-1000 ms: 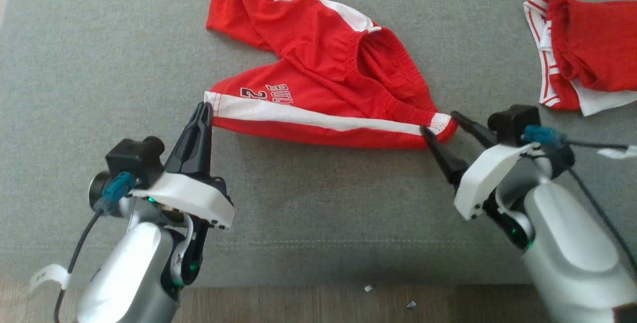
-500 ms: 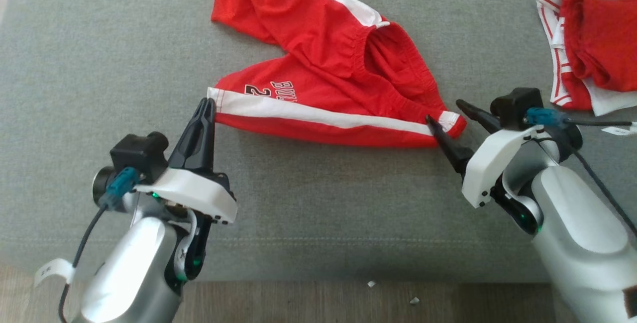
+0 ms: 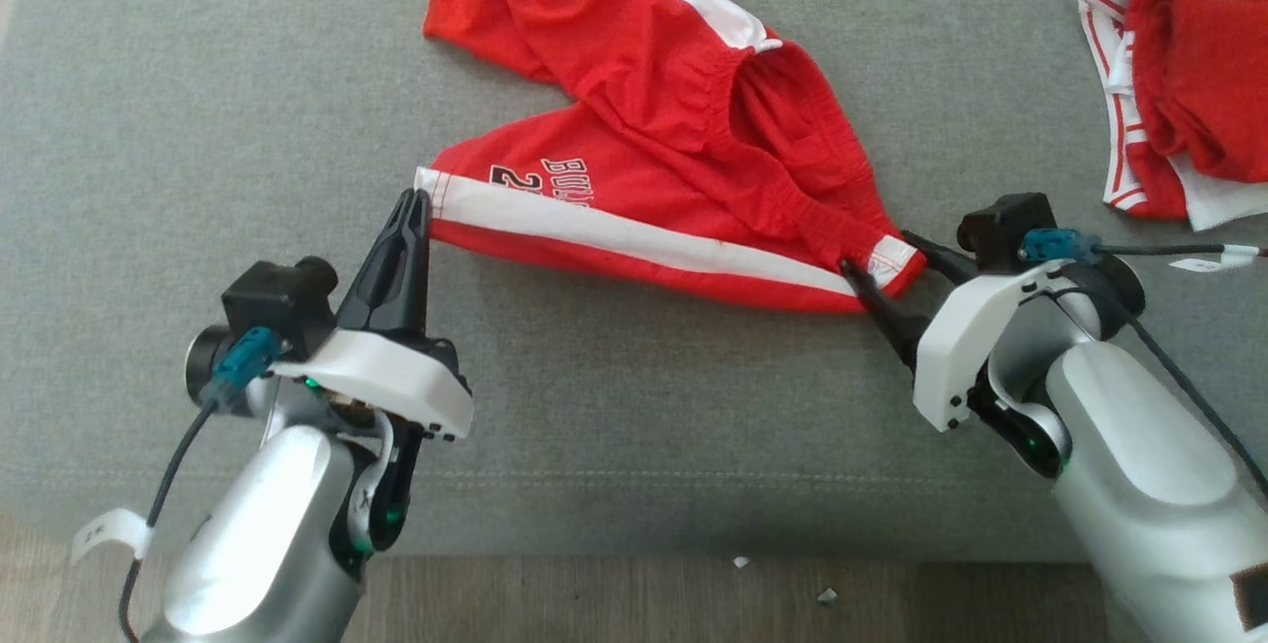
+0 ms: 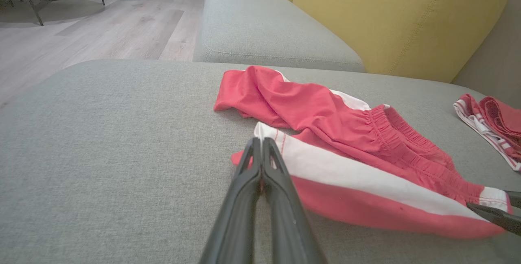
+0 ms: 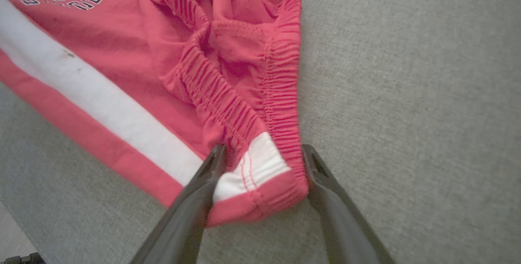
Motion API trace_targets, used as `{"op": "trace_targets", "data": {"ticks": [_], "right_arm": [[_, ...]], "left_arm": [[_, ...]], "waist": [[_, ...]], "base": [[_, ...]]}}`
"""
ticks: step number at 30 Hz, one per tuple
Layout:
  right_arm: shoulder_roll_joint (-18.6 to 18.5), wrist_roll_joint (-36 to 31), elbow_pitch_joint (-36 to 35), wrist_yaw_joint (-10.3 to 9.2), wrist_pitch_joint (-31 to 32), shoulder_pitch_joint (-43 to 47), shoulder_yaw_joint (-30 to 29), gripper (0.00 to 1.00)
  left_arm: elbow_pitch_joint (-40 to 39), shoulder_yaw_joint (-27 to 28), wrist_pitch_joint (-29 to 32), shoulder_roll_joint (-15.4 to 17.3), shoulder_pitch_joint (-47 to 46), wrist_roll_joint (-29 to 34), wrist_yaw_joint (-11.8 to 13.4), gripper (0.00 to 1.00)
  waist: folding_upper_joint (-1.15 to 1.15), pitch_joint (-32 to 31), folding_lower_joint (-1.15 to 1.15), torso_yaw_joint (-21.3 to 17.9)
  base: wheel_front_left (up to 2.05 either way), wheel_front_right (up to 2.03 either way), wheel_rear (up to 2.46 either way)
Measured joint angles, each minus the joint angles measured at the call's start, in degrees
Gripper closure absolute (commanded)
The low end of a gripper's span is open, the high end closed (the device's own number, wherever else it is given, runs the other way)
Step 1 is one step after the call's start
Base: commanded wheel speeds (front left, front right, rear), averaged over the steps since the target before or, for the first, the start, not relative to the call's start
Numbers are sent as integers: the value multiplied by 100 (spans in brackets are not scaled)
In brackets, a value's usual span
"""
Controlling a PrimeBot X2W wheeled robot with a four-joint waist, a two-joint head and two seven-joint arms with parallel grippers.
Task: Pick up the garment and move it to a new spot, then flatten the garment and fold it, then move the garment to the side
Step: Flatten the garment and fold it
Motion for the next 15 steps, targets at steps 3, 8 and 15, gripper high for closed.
{"op": "trace_targets", "data": {"ticks": [3,8,15], "right_arm": [[-25,100,1,0,5,-40,110,100],[-114,154,-133,0,-183,-99,231,100],[-215,365,-588,0,-777,-149,124,100]], "left_arm": [[46,0,0,0,0,-14,1,100],[54,8,-7,1,-3,-23,7,100],[-58,143,-79,77,-7,-60,66,100]], "waist": [[0,-9,0,-9],[0,-16,0,-14],[0,-259,0,-32]], "base": [[0,0,0],[0,0,0],[0,0,0]]}}
